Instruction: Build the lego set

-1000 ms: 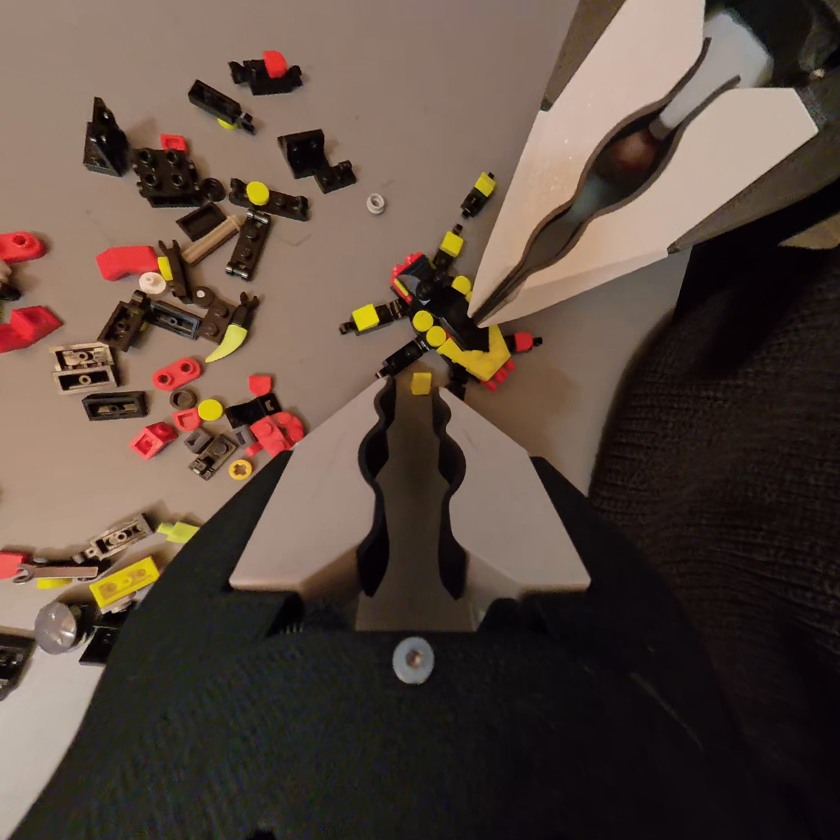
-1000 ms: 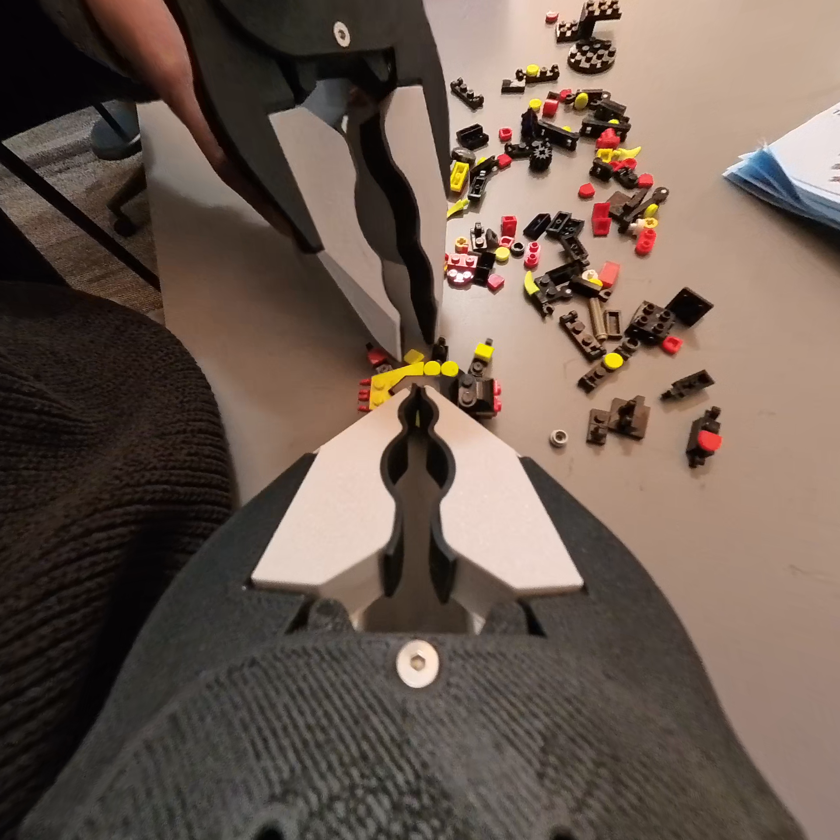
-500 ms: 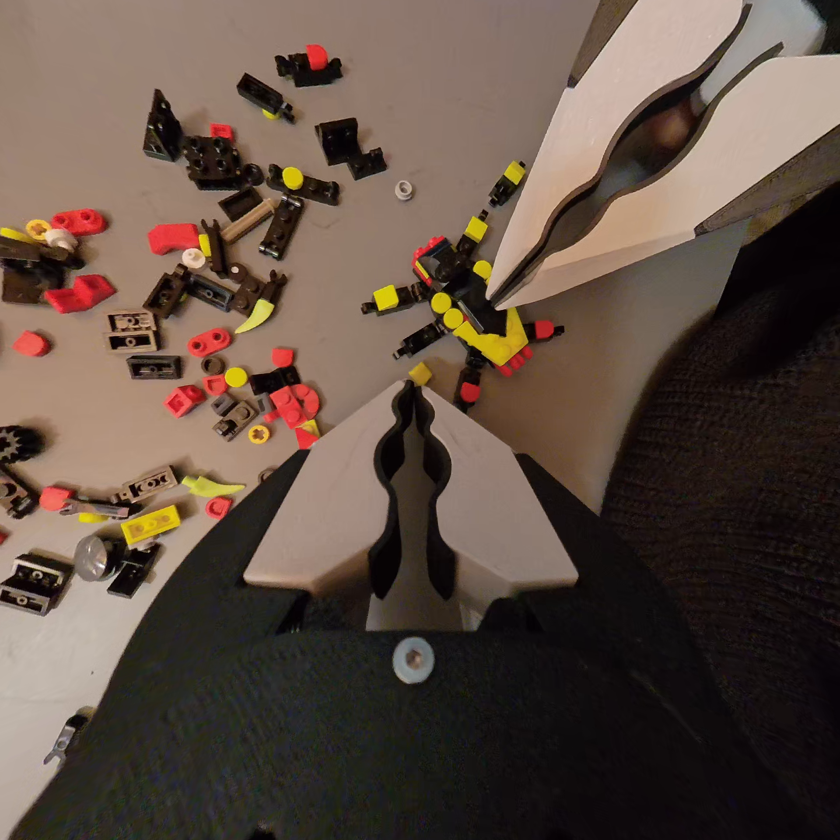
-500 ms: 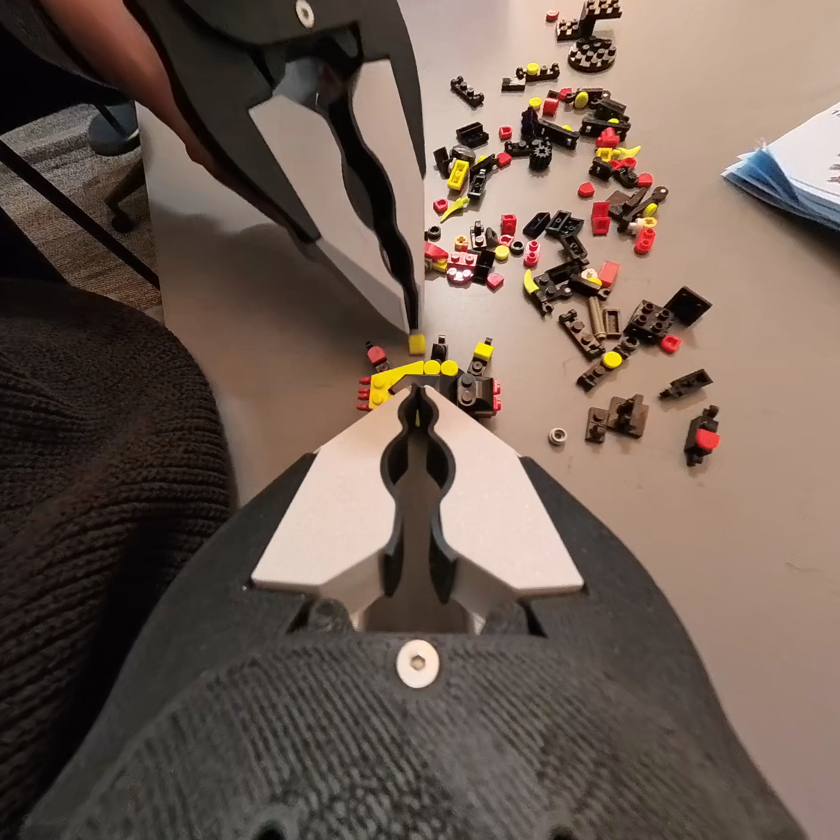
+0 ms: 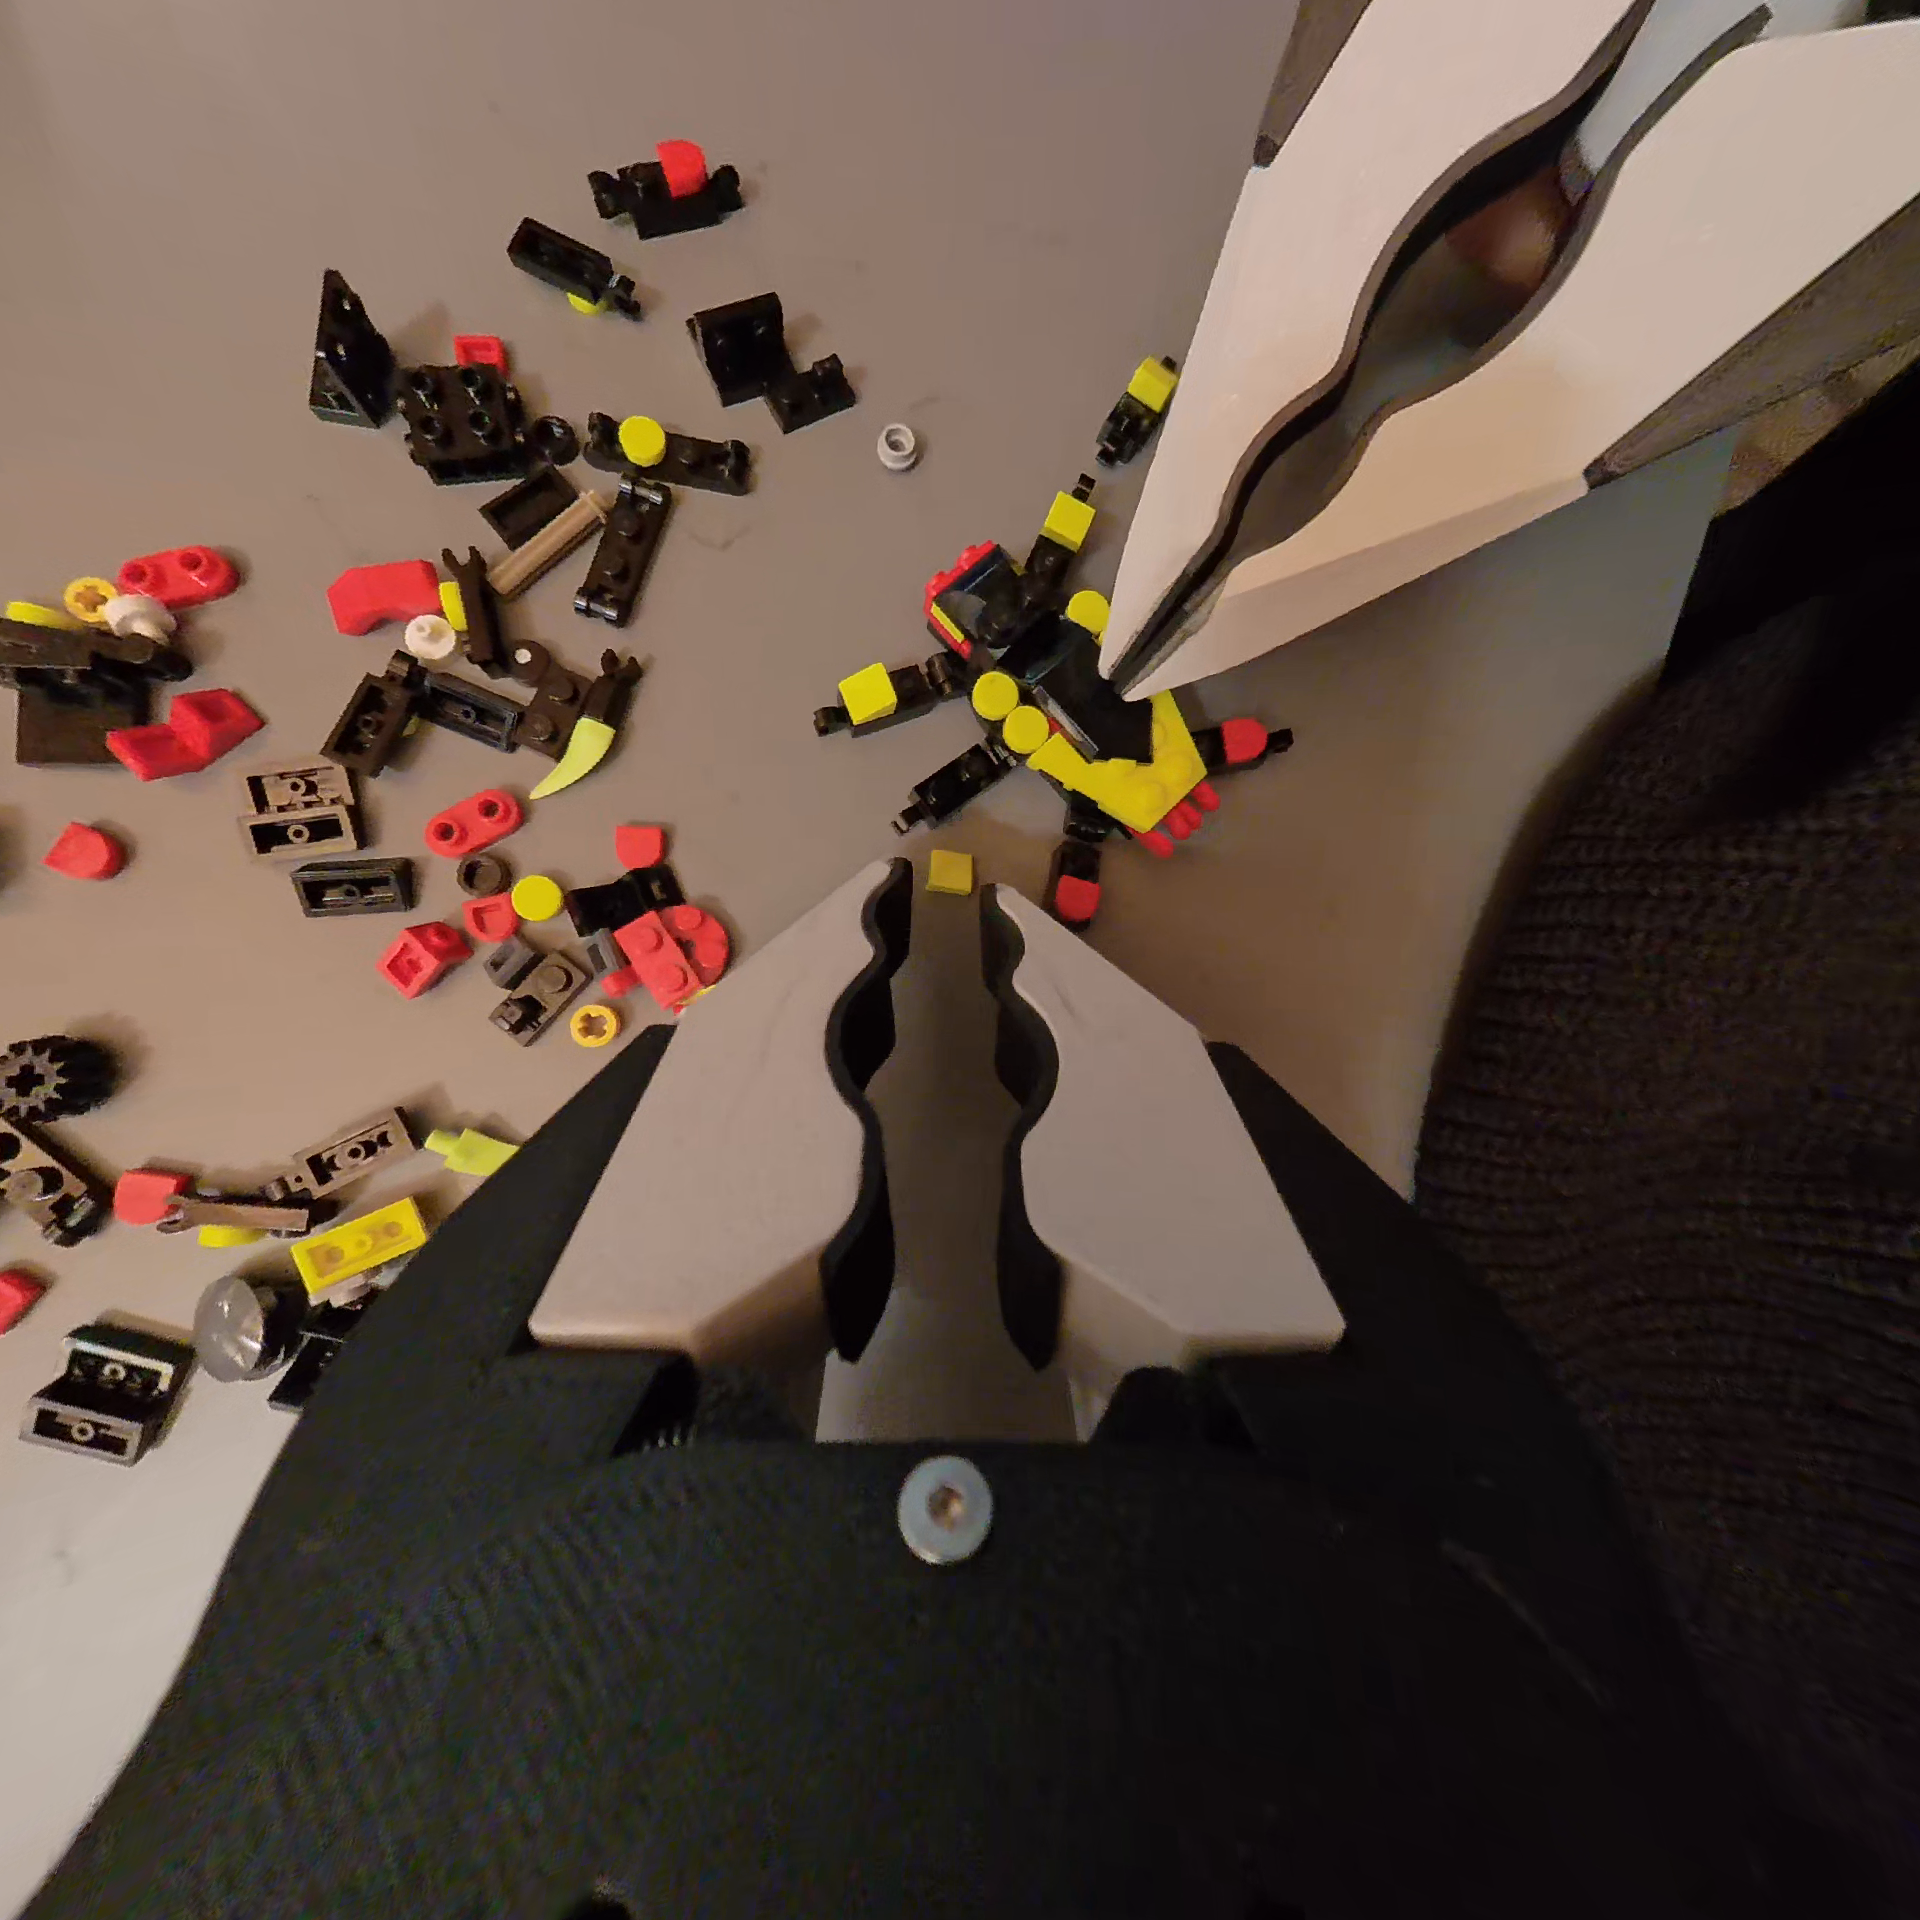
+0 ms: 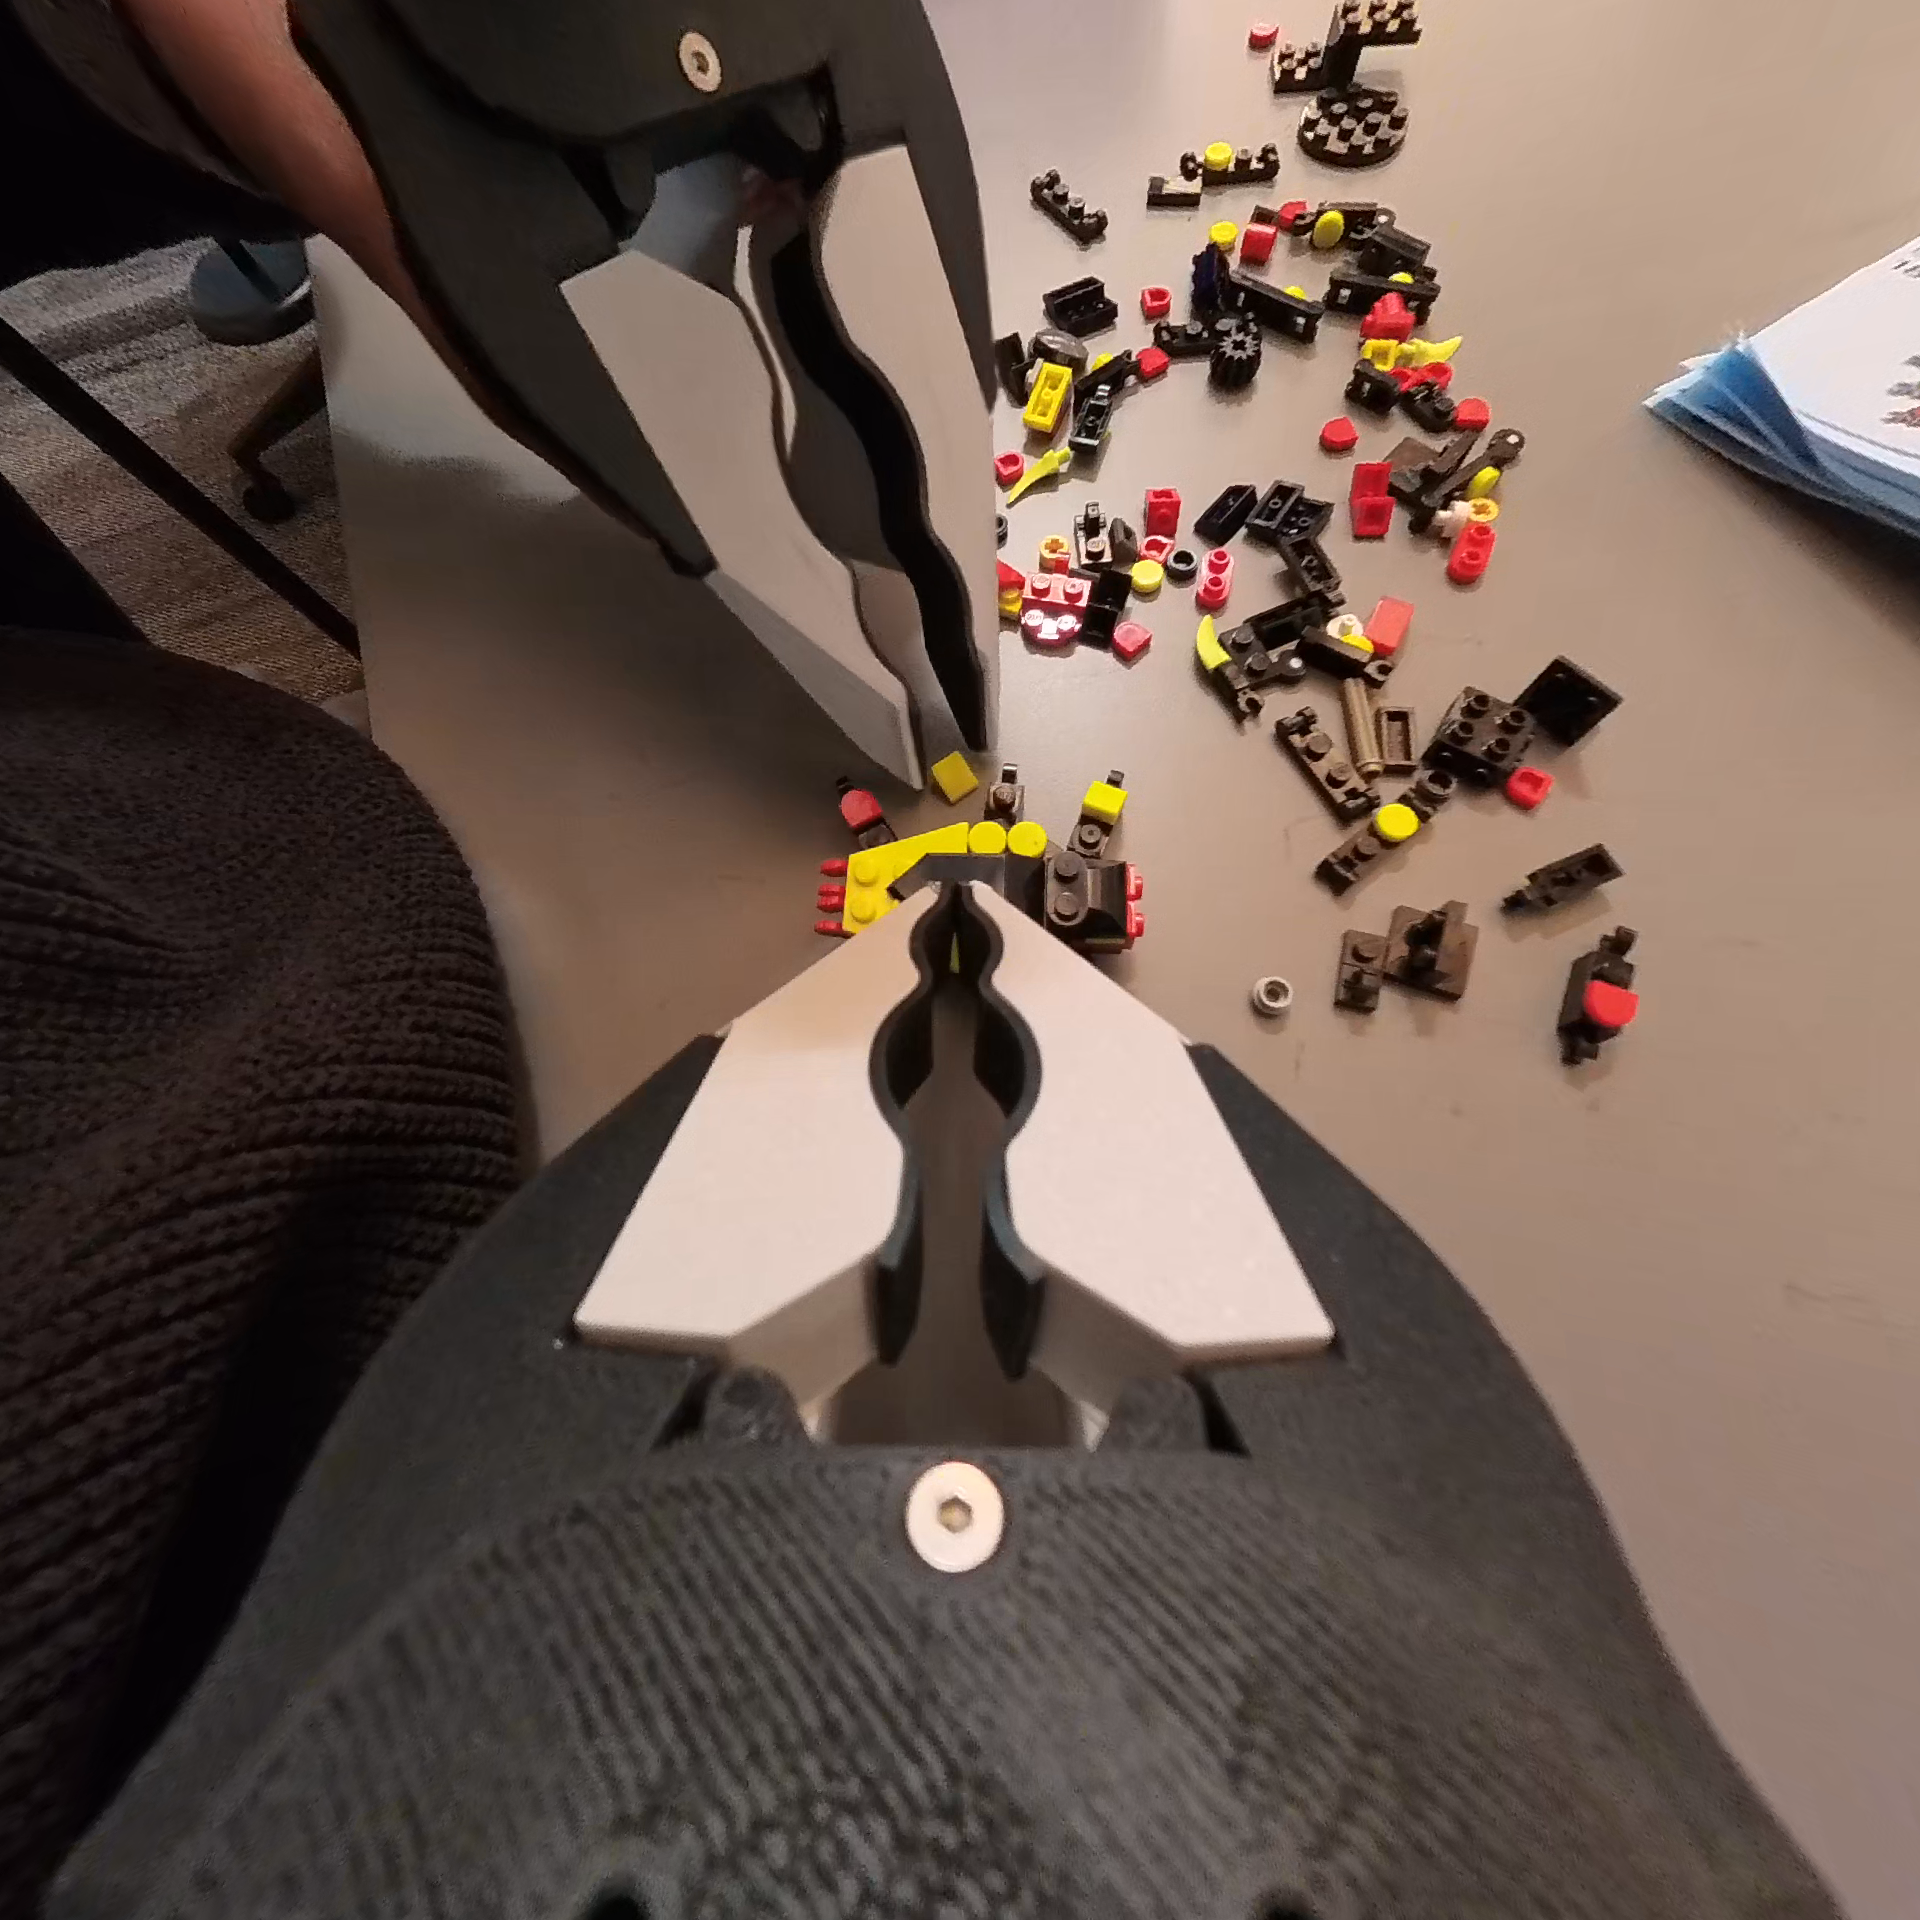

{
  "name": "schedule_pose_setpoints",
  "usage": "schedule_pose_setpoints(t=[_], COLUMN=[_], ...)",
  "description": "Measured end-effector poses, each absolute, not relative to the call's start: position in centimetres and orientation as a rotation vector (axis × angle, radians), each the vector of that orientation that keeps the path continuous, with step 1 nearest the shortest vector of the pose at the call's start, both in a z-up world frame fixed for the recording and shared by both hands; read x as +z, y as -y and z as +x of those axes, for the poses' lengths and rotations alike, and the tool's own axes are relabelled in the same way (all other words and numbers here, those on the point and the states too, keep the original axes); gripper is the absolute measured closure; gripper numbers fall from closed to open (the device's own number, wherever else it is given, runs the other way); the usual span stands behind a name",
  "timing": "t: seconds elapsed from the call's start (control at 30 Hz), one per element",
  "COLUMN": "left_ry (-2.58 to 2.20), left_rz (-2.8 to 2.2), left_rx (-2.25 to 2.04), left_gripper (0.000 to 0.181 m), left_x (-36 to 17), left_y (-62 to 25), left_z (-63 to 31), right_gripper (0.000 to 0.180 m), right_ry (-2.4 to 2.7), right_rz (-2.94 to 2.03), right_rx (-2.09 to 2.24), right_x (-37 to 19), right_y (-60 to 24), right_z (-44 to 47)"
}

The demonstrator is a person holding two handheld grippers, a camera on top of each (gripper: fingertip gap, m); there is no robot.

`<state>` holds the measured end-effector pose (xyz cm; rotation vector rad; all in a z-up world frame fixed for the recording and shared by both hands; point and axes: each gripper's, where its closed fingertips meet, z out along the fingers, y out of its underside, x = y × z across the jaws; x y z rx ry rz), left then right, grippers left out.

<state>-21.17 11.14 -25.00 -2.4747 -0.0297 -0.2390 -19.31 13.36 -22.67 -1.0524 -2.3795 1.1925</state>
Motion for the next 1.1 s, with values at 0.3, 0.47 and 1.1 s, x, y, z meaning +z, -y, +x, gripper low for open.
schedule_pose_setpoints(t=[0.3, 0.47, 1.1], left_ry=[0.065, 0.167, 0.276], left_rz=[-2.524, -2.544, -2.508], left_rx=[-0.242, -0.207, -0.25], left_gripper=[0.175, 0.175, 0.166], left_x=[-25.1, -25.1, -24.3], left_y=[-10.4, -9.8, -9.2], left_z=[-21.5, -22.0, -21.8], right_gripper=[0.18, 0.18, 0.18], right_ry=[2.38, 2.38, 2.382], right_rz=[-1.051, -1.051, -1.049], right_rx=[1.192, 1.193, 1.194], right_x=[-22.7, -22.7, -22.7], right_y=[-13.4, -13.4, -13.5], right_z=[-19.3, -19.3, -19.2])
